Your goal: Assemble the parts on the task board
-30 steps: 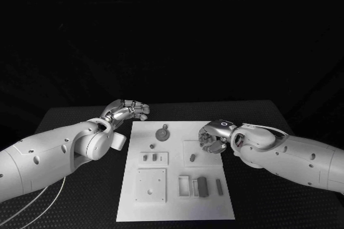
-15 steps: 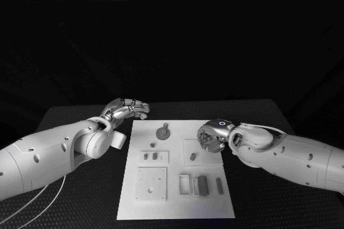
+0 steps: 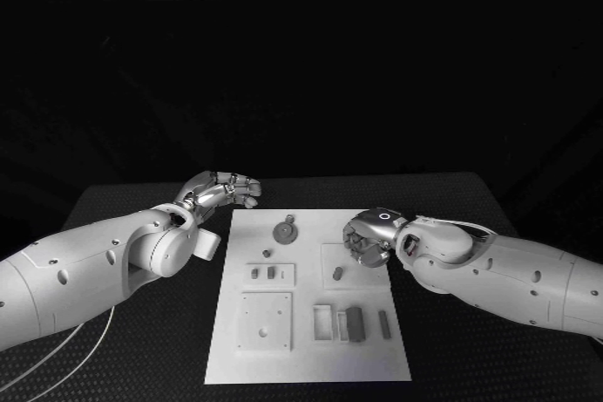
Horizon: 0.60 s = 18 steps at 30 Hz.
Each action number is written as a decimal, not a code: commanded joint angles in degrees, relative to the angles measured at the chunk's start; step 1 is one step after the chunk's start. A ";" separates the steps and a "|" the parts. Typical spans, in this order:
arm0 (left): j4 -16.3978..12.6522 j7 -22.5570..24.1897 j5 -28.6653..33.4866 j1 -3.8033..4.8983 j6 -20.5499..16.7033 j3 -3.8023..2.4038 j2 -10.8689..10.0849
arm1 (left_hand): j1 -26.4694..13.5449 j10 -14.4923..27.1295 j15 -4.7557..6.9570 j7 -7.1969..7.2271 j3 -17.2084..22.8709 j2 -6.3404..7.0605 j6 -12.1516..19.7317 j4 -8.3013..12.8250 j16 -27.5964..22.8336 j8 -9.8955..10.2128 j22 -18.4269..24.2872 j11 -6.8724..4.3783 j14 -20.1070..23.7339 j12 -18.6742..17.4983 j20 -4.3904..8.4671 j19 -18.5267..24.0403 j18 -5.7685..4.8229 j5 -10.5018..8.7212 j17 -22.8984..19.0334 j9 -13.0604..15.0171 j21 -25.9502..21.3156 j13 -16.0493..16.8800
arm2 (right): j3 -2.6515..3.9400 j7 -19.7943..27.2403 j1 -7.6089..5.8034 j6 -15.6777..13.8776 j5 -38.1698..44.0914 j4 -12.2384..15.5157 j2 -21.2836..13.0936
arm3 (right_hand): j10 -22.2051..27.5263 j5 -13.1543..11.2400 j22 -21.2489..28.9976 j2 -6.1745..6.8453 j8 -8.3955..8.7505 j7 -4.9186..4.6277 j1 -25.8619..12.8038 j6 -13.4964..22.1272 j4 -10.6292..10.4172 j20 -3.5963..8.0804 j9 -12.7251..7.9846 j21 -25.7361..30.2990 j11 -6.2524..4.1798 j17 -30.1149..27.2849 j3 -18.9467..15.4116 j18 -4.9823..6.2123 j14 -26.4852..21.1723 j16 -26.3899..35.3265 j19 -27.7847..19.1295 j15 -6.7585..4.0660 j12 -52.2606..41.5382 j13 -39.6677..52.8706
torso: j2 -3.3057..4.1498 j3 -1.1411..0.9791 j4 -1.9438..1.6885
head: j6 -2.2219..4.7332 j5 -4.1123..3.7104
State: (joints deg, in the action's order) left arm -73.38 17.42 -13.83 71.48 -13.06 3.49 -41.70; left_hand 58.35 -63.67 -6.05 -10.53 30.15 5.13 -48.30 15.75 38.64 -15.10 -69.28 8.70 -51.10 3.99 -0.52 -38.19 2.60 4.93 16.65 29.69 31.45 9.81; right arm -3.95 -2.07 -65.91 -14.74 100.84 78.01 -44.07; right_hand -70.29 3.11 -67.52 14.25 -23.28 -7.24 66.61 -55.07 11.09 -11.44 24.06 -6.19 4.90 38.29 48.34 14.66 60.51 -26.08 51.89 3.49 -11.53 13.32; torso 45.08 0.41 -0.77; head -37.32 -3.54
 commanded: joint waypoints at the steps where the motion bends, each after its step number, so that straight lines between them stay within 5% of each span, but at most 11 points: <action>1: -0.10 0.41 0.36 0.07 0.62 -0.04 0.06 | 0.08 0.07 -0.10 0.08 -0.44 -0.25 0.47 0.02 -0.27 -0.29 -0.07 -0.08 -0.50 0.36 0.09 -0.50 0.04 -0.23 0.10 -0.09 -0.38 -0.10 | -0.51 -0.21 0.66 2.14 1.94 0.25 0.38 | -0.25 -0.34 -0.10 -0.12 -0.33 0.10 0.44 -0.50 0.13 0.13 0.11 -0.21 -0.13 0.32 0.32 0.34 0.27 -0.37 0.44 -0.03 -0.03 0.16 | 0.00 -0.01 0.05 | 0.00 -0.01; 18: -0.05 -0.12 0.36 0.07 0.77 -0.04 0.02 | 0.29 0.07 -0.10 0.07 -0.50 -0.16 0.52 0.17 -0.56 -0.37 -0.15 -0.07 -0.56 0.37 0.10 -0.51 0.04 -0.23 0.28 -0.14 -0.48 -0.28 | -2.20 -2.32 0.84 2.82 6.59 0.29 1.38 | -0.94 -0.16 -0.49 0.27 -0.60 0.63 1.94 -1.86 2.51 0.60 0.53 -0.41 -0.68 3.18 0.75 0.34 0.88 -0.80 1.70 -0.50 -0.86 2.32 | -0.04 -0.01 -0.01 | -0.36 -0.14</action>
State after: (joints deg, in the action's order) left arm -73.35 17.19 -13.80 71.48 -13.05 3.49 -41.72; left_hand 58.35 -63.68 -6.25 -10.53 29.99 5.13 -48.30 15.91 38.38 -15.10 -69.35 8.70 -51.29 3.99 -0.31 -38.40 2.54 4.93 16.85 29.65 31.25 9.61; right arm -5.26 -4.36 -66.22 -15.70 105.27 78.16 -43.10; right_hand -71.25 3.11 -67.92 14.55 -23.56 -6.66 67.97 -56.47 13.31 -10.83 24.51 -6.40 4.68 41.37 49.12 14.66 61.04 -26.52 53.32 3.00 -12.42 15.70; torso 45.04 0.40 -0.75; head -37.61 -3.65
